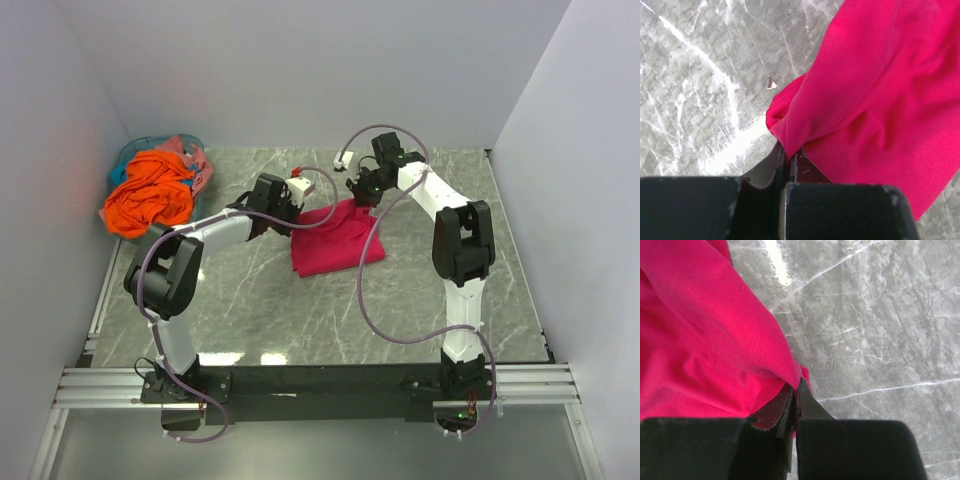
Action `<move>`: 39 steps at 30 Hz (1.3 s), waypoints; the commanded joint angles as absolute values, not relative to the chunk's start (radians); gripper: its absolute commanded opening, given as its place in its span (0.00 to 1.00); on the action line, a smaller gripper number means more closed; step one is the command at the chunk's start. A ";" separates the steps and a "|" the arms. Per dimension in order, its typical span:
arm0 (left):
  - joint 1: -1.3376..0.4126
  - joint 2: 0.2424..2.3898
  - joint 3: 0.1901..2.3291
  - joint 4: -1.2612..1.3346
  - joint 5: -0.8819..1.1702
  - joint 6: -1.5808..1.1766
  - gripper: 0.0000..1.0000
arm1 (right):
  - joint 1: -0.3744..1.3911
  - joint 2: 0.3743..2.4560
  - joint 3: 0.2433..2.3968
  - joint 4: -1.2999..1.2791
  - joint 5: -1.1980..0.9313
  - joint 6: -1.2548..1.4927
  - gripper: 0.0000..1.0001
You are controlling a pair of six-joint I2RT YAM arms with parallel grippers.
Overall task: Fold and stack the t-shirts
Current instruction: Fold the tshirt
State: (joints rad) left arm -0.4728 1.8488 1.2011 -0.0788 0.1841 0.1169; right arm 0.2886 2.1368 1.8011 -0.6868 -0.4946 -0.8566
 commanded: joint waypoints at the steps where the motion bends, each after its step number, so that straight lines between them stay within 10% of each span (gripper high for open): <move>1: -0.472 1.844 1.213 -0.061 0.232 0.141 0.00 | 0.293 2.103 1.815 -0.655 -0.474 -0.833 0.00; 26: -0.877 1.166 0.735 -0.189 0.321 -0.222 0.01 | 0.299 1.191 0.944 -0.871 -0.574 -1.006 0.00; 39: -0.976 1.158 0.715 -0.202 0.091 -0.272 0.00 | 0.304 0.968 0.771 -0.868 -0.535 -1.040 0.00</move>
